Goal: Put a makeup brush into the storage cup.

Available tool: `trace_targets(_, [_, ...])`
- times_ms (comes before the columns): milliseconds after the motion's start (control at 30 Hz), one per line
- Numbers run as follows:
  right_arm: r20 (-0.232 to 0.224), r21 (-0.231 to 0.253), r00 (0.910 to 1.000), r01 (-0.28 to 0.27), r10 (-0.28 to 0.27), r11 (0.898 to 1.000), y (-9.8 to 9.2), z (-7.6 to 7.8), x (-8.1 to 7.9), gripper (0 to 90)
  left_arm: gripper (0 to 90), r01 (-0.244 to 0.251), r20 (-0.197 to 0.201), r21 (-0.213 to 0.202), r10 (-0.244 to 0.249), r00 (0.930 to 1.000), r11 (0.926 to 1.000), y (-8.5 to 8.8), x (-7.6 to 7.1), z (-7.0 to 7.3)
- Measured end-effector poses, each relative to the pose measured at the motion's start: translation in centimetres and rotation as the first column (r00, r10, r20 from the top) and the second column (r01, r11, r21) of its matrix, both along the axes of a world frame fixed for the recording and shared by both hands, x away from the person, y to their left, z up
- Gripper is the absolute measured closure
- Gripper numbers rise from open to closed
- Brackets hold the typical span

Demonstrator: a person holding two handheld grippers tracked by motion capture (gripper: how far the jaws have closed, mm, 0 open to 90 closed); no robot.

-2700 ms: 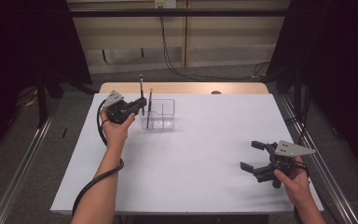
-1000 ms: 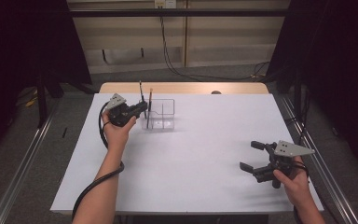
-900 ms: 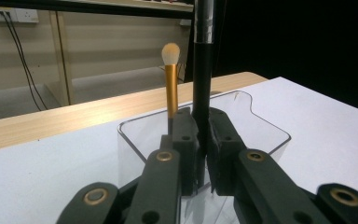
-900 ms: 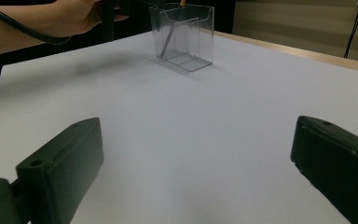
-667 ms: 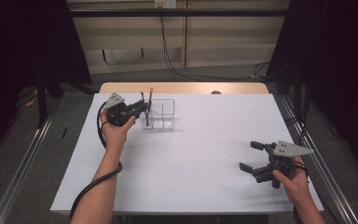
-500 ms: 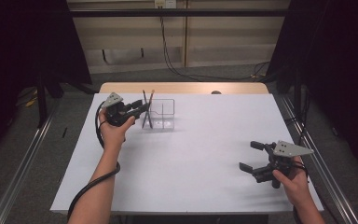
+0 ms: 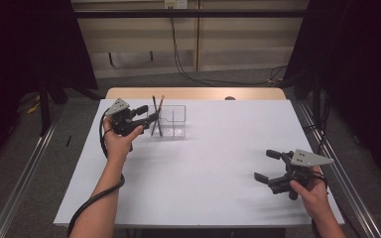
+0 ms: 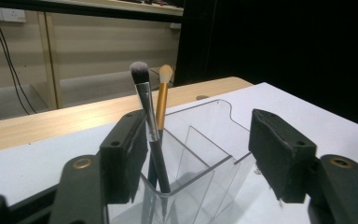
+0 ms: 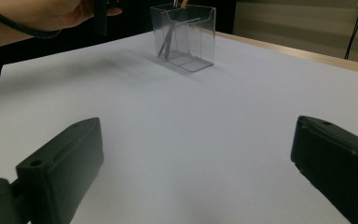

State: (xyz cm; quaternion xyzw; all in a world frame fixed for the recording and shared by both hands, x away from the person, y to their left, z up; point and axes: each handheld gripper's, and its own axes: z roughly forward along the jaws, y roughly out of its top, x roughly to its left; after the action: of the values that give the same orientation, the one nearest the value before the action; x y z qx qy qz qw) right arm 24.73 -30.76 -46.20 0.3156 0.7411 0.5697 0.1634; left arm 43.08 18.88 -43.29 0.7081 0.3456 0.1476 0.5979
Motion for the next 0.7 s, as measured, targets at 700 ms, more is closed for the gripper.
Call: trace_targets(700, [0.004, 0.002, 1.0, -0.003, 0.003, 1.0, 0.19, 0.03, 0.12, 1.9, 11.3, 0.012, 0.005, -0.001, -0.012, 0.9999, 0.9999, 0.5, -0.72, -0.52])
